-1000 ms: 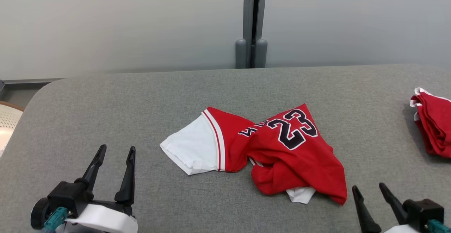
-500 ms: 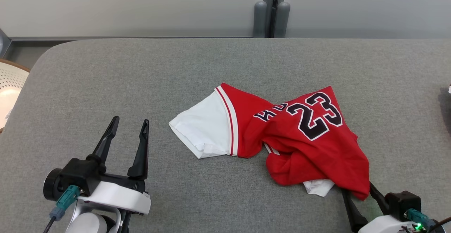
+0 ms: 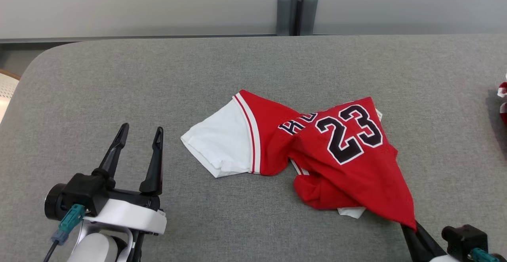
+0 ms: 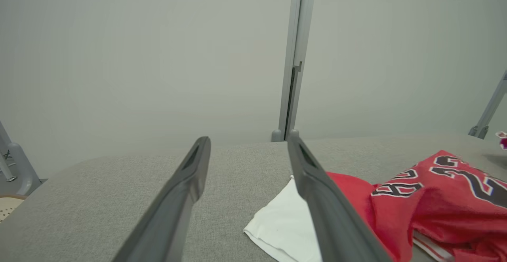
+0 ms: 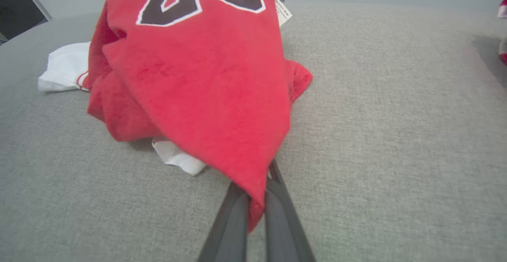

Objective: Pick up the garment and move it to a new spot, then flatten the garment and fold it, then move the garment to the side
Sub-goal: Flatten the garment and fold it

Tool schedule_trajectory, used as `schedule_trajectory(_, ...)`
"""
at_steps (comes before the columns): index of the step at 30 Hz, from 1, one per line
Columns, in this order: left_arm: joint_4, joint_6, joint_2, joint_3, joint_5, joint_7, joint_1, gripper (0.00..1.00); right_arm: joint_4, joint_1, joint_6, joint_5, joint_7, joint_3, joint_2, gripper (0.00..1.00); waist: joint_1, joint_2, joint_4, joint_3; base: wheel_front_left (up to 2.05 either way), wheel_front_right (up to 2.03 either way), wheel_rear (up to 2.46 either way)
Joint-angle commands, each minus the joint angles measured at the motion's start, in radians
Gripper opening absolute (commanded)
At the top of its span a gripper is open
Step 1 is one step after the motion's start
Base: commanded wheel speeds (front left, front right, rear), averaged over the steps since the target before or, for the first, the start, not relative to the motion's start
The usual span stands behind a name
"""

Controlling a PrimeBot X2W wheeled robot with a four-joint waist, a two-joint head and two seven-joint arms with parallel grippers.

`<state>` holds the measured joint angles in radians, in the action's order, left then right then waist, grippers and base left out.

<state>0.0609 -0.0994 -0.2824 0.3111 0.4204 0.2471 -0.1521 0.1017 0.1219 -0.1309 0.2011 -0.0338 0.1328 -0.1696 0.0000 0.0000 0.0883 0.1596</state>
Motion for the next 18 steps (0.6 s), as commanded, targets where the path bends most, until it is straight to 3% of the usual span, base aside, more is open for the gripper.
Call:
schedule_trajectory(1,-0.001,-0.002,-0.006,-0.004,-0.003,0.004,-0.011,1.0,-0.037,0.033,0.0,0.015,-0.025,-0.014,0.0,0.0,0.0,0.0,-0.007,0.001,0.0,0.0,0.0)
schedule_trajectory(7,-0.004,-0.004,-0.005,-0.012,-0.002,0.01,-0.012,1.0,-0.222,0.12,0.0,0.018,-0.139,-0.044,0.0,0.0,0.0,0.0,-0.022,-0.002,0.0,0.0,0.0)
schedule_trajectory(12,-0.001,-0.004,0.004,-0.016,0.005,0.011,-0.018,1.0,-0.327,0.072,0.0,0.029,-0.212,-0.077,-0.012,0.0,0.0,0.0,-0.022,-0.005,0.0,0.0,0.0)
schedule_trajectory(18,0.006,0.002,0.02,-0.003,0.001,0.013,-0.037,1.0,-0.305,-0.024,0.0,0.047,-0.238,-0.11,-0.024,0.0,0.0,0.0,0.012,0.011,0.0,0.0,0.0)
